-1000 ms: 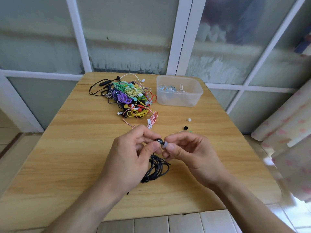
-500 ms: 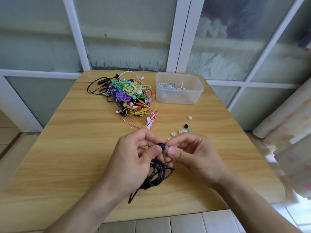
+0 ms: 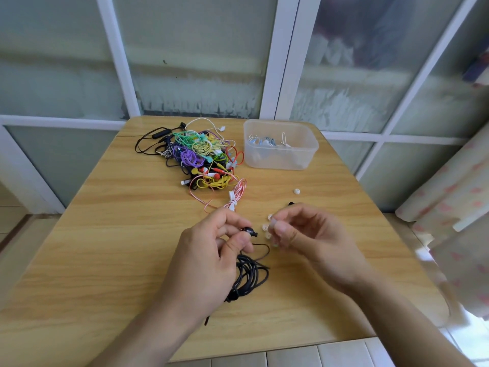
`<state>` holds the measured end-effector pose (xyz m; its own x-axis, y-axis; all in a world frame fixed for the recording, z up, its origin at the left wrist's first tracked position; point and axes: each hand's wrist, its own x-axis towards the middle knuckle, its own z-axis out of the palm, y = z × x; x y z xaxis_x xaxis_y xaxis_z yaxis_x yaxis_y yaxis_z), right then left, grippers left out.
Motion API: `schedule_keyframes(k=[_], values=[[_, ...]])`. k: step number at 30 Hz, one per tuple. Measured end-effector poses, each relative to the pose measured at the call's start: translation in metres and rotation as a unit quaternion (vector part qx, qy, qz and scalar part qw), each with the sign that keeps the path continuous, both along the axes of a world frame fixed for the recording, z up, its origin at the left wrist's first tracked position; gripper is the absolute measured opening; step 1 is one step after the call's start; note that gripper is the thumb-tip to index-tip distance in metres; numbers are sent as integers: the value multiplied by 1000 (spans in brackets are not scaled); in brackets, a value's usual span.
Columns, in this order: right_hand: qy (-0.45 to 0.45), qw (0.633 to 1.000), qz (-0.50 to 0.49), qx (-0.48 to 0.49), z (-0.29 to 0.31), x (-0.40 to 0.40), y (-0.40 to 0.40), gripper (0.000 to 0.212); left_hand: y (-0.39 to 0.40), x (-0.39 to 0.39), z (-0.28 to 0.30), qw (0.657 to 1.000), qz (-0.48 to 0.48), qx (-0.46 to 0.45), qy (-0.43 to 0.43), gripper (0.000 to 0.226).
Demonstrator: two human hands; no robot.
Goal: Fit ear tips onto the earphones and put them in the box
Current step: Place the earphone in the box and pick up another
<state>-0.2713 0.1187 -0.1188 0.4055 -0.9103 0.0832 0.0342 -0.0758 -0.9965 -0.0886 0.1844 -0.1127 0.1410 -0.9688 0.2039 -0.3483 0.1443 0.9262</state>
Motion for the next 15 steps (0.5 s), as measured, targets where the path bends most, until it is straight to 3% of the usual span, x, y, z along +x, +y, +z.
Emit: schedule_keyframes(k=[1, 3, 6, 9, 12, 15], values=[[77, 995, -49, -37, 3, -5, -5, 6, -1, 0, -1, 1000, 5, 1, -6, 20], [272, 944, -138, -129, 4, -16, -17, 4, -3, -1, -3, 1000, 11, 1, -16, 20], [421, 876, -139, -189, 4, -21, -29, 7, -5, -4, -4, 1000, 10, 4, -15, 19], [468, 854, -101, -206, 4, -19, -34, 13, -7, -6, -4, 1000, 5, 9, -14, 19], [427, 864, -165, -208, 8, -21, -47, 18, -10, -5, -4, 1000, 3, 8, -15, 18], [449, 853, -191, -187, 9, -18, -63, 20, -12, -5, -4, 1000, 2, 6, -14, 18]])
